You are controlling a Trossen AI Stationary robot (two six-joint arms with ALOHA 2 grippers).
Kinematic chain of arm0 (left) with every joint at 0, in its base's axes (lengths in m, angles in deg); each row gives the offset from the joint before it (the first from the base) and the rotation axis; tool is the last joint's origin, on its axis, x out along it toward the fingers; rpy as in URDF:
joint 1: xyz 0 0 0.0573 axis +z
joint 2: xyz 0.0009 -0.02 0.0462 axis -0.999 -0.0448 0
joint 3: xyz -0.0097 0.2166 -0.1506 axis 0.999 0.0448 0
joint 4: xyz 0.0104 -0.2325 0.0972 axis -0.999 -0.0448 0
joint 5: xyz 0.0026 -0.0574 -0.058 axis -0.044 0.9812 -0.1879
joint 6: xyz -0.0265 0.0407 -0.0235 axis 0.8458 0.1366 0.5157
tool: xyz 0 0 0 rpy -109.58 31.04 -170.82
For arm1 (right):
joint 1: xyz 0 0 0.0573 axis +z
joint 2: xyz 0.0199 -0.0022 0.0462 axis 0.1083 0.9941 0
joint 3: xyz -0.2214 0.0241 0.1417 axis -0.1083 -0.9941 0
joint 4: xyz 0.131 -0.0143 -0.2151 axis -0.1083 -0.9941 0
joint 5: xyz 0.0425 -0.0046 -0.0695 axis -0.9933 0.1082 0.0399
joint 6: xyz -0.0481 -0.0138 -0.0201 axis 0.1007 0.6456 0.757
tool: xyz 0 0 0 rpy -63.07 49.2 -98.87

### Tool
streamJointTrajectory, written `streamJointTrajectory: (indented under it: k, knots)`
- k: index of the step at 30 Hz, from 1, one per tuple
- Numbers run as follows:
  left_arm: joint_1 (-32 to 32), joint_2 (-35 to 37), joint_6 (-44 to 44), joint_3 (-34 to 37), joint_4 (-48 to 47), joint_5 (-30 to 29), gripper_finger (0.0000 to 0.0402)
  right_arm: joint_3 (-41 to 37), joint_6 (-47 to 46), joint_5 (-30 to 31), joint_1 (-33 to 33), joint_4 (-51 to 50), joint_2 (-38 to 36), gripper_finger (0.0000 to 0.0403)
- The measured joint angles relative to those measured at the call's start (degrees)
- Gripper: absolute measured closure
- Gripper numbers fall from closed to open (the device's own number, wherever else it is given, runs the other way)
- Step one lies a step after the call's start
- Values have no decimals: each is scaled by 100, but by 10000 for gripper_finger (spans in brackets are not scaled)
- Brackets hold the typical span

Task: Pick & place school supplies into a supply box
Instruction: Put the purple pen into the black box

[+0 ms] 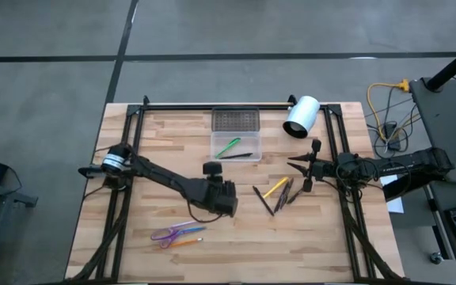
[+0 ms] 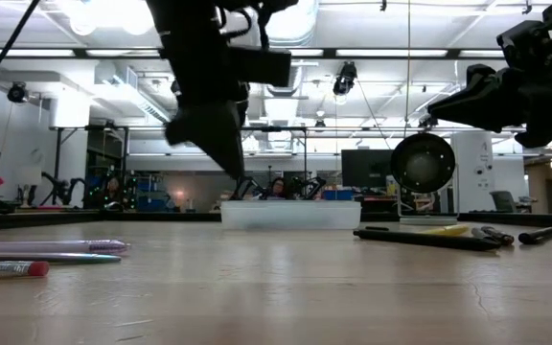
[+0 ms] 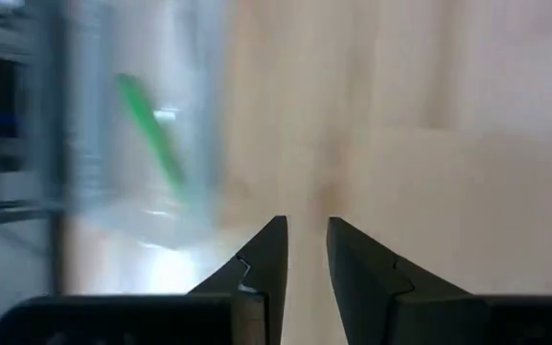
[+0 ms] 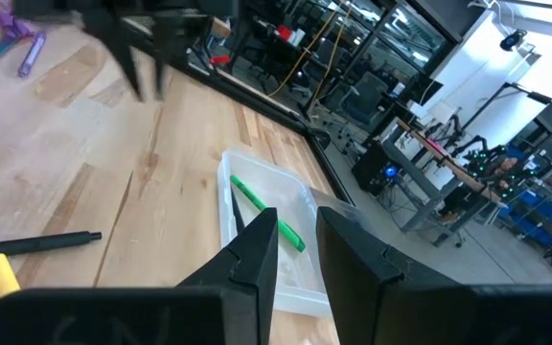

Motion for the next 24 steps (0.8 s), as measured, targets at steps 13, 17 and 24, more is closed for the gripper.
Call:
streamJointTrajectory:
  k: [13, 17, 24]
  knots:
    - [-372, 2, 641, 16, -84, 2270, 340, 0, 3, -1, -1, 1, 0, 335]
    - [-488, 22, 1114, 18, -194, 2506, 340, -1, 3, -1, -1, 1, -1, 335]
    - [-735, 31, 1681, 18, -461, 2588, 340, 0, -1, 0, -2, 1, 0, 335]
